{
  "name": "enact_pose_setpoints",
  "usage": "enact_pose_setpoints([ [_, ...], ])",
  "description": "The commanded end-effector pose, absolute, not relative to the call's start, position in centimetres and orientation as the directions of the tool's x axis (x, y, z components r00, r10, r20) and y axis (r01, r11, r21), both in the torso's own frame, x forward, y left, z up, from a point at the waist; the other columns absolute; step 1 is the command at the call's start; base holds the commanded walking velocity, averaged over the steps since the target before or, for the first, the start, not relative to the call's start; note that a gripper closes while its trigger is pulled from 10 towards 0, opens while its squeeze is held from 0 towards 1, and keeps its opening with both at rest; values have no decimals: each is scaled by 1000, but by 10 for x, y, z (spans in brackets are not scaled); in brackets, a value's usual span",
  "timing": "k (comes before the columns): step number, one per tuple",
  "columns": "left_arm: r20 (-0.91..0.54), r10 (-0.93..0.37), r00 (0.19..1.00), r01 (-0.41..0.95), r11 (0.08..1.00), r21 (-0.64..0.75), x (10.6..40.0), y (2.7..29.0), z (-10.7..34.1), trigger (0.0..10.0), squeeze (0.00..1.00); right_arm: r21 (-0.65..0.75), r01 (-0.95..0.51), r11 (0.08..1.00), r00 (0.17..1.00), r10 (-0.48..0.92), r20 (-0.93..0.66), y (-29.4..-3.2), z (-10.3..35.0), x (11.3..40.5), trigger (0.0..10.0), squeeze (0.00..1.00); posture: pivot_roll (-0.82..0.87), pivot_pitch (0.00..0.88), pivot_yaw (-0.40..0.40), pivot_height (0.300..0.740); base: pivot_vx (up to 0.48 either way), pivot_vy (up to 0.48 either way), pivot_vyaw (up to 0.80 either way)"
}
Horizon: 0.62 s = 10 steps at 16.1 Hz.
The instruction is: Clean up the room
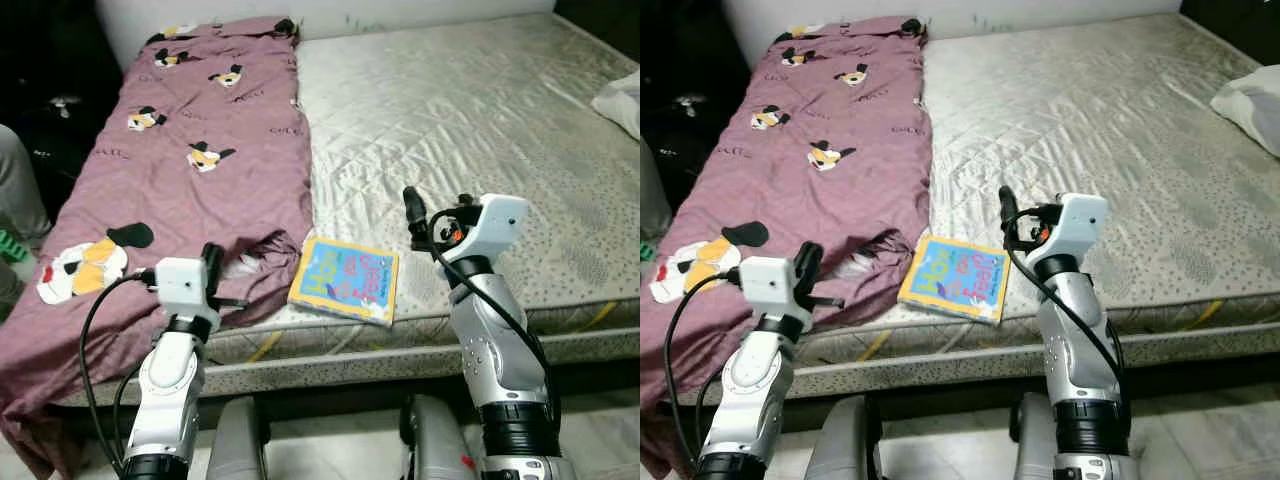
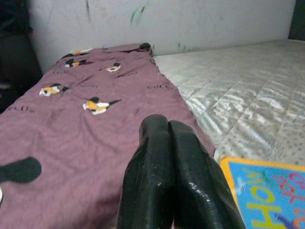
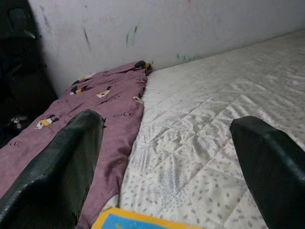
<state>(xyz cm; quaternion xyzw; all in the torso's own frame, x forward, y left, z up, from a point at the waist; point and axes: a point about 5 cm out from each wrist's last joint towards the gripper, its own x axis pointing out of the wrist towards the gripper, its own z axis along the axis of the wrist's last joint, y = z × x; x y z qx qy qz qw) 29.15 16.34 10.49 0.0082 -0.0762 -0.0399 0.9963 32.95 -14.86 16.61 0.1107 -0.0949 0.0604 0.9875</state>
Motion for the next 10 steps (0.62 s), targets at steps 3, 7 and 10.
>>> enact_pose_setpoints([
  [3,150,-79,986,74,997,35,293,161,111,10000,0,226,-147,963,966,91,242,-143,175,335,10000,0,8,0,115,689,0,0,0],
  [7,138,-94,986,88,995,48,295,152,111,10000,0,225,-115,968,966,57,250,-149,174,337,10000,0,-8,0,117,729,0,0,0],
  [10,130,-94,987,89,995,43,293,146,110,10000,0,213,-102,972,970,49,240,-155,170,334,10000,0,-11,0,117,740,0,0,0],
])
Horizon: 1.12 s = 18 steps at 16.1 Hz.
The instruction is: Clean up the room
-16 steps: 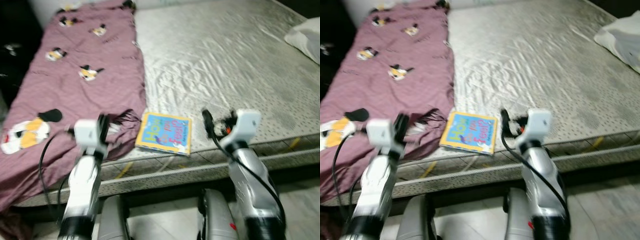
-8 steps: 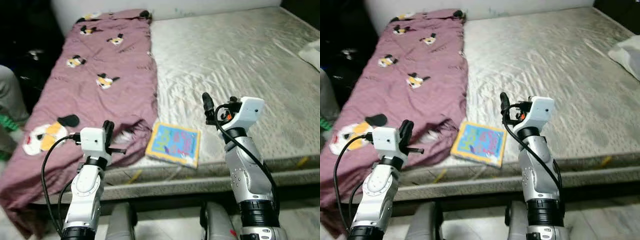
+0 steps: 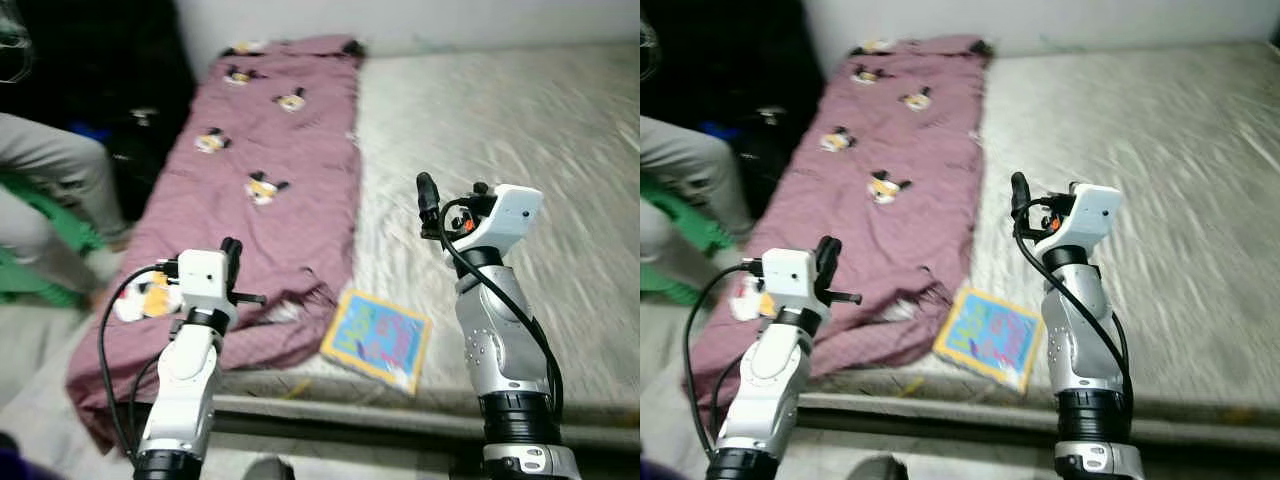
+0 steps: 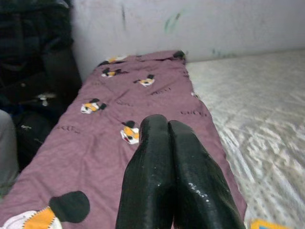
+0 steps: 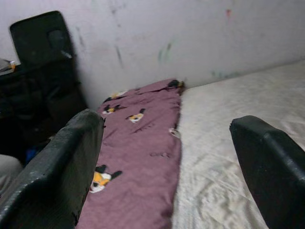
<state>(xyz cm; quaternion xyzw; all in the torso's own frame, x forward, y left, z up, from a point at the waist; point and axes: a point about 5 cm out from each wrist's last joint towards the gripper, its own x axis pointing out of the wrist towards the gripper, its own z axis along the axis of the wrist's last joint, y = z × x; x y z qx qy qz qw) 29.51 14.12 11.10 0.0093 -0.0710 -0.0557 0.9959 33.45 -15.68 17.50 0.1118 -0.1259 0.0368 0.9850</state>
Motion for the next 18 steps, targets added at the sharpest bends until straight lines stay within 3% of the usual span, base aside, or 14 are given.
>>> enact_pose_setpoints([
  [1,130,-103,986,99,994,38,293,143,110,10000,0,213,-95,972,971,44,236,-156,169,334,10000,0,-11,0,118,740,0,0,0],
  [7,109,-126,986,118,990,75,295,134,110,10000,0,199,-68,978,974,22,225,-163,166,331,10000,0,-18,0,117,740,0,0,0],
  [10,98,-79,992,66,988,138,294,137,105,10000,0,179,-51,983,981,16,193,-165,156,325,10000,0,-17,0,113,740,0,0,0],
  [16,63,52,997,-60,988,145,288,174,96,10000,0,113,-20,993,999,14,48,-168,117,314,10000,0,38,0,40,740,0,0,0],
  [18,41,101,994,-105,987,123,279,181,89,10000,0,98,-11,995,1000,10,15,-172,111,308,10000,0,39,0,27,740,0,0,-747],
])
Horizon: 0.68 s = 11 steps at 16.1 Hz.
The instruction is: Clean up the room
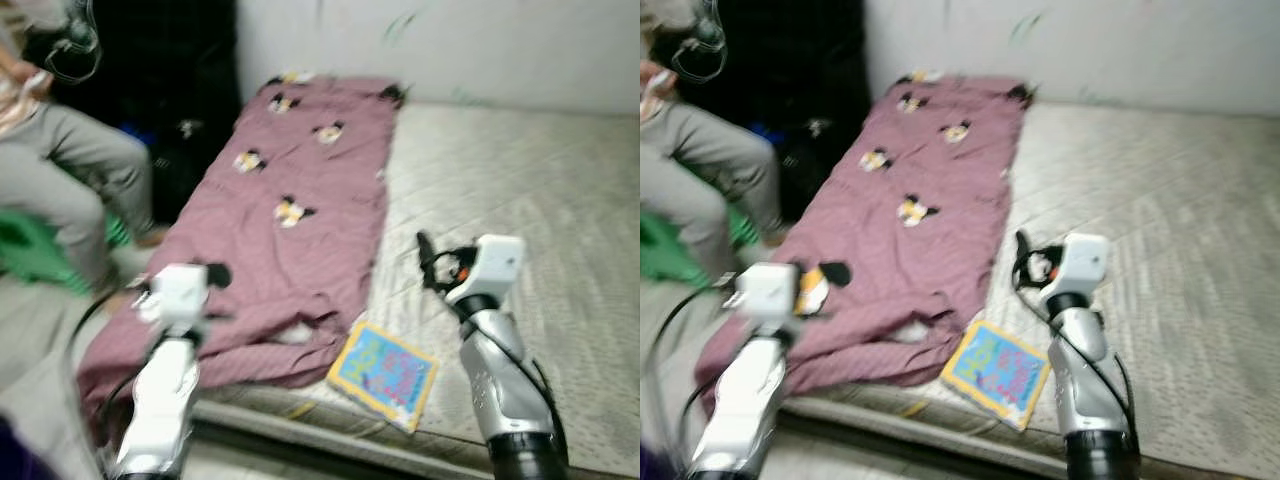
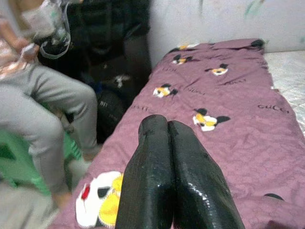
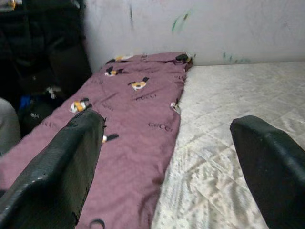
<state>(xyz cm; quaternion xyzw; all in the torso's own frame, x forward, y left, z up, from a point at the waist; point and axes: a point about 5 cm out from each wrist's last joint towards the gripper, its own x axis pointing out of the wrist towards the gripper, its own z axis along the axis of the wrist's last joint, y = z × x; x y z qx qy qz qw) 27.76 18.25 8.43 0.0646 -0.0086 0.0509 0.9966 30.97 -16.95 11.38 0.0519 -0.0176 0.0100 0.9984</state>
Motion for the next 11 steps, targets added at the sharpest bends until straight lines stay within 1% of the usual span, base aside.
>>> enact_pose_setpoints([
  [1,37,101,994,-105,987,125,277,180,87,10000,0,91,-2,996,1000,1,12,-174,109,306,10000,0,38,0,28,740,0,0,-800],
  [2,30,104,994,-107,987,121,275,177,84,10000,0,90,21,996,1000,-22,3,-177,105,303,10000,0,33,0,34,740,0,0,-800],
  [4,21,82,996,-83,991,107,278,169,81,10000,0,87,58,995,998,-59,7,-180,100,298,10000,0,6,0,71,740,0,0,-800],
  [6,14,24,1000,-25,993,113,287,156,81,10000,0,87,83,993,996,-85,19,-179,99,295,10000,0,-41,0,119,740,0,0,-800],
  [7,13,-14,1000,12,995,100,291,150,82,10000,0,85,90,992,995,-92,23,-179,98,294,10000,0,-53,0,127,740,0,0,-594],
  [8,15,-45,999,44,994,96,295,145,85,10000,0,83,97,992,995,-100,25,-179,99,294,10000,0,-61,0,130,740,0,0,-419],
  [11,60,-89,994,81,988,131,306,140,96,10000,0,59,90,994,995,-92,33,-179,98,296,10000,0,-75,0,133,740,0,0,0],
])
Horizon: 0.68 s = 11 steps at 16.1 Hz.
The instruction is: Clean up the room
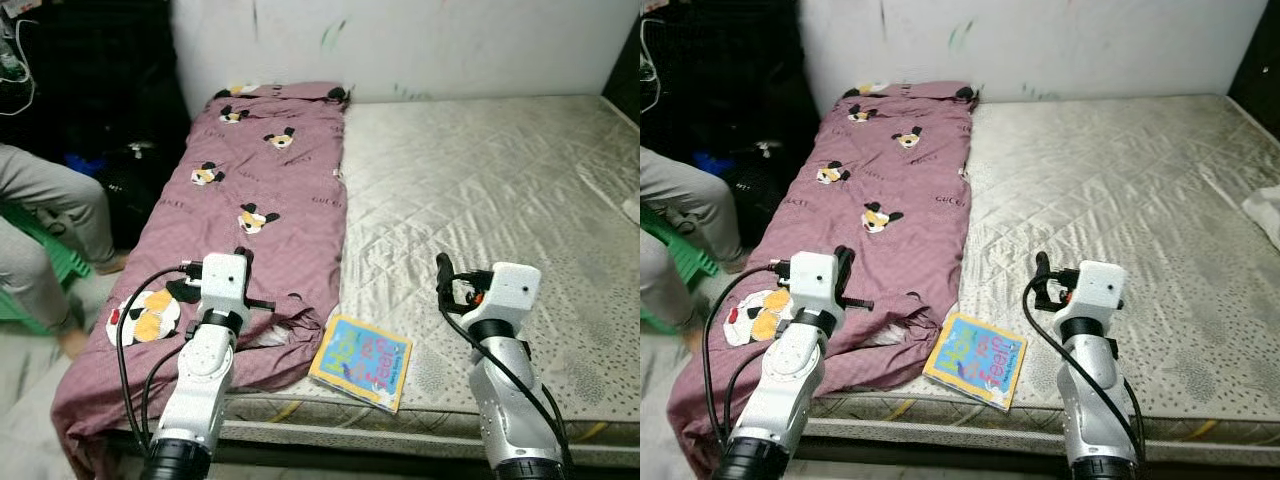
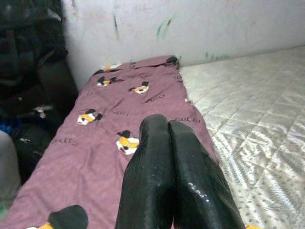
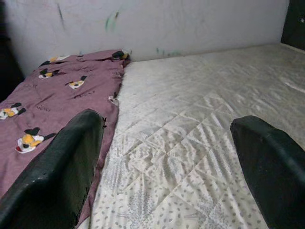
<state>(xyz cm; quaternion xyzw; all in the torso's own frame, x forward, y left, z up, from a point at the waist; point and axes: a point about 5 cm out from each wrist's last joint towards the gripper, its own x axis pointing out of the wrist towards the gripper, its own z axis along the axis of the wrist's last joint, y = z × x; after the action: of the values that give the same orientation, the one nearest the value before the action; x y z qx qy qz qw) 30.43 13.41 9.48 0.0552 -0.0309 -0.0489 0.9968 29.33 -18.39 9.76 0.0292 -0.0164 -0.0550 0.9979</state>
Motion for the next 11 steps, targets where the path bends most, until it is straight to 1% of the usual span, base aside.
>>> enact_pose_setpoints([
  [1,77,-79,994,67,987,143,308,142,99,10000,0,53,73,996,996,-75,38,-176,99,297,10000,0,-72,0,133,740,0,0,0],
  [4,55,-51,997,43,991,125,303,146,92,10000,0,53,57,997,998,-59,39,-169,100,298,10000,0,-61,0,127,740,0,0,0],
  [6,38,-51,998,46,990,134,297,147,87,10000,0,25,16,1000,1000,-17,25,-161,97,298,10000,0,-46,0,111,740,0,0,0],
  [8,39,-24,999,19,991,131,293,153,86,10000,0,-7,-47,999,999,47,2,-153,93,301,10000,0,-7,0,65,740,0,0,0],
  [10,45,55,997,-60,991,120,287,166,84,10000,0,-25,-130,991,991,130,-10,-141,94,309,10000,0,35,0,7,740,0,0,0],
  [11,43,87,995,-91,989,112,283,170,83,10000,0,-28,-153,988,988,153,-11,-138,96,312,10000,0,45,0,-9,740,0,0,0],
])
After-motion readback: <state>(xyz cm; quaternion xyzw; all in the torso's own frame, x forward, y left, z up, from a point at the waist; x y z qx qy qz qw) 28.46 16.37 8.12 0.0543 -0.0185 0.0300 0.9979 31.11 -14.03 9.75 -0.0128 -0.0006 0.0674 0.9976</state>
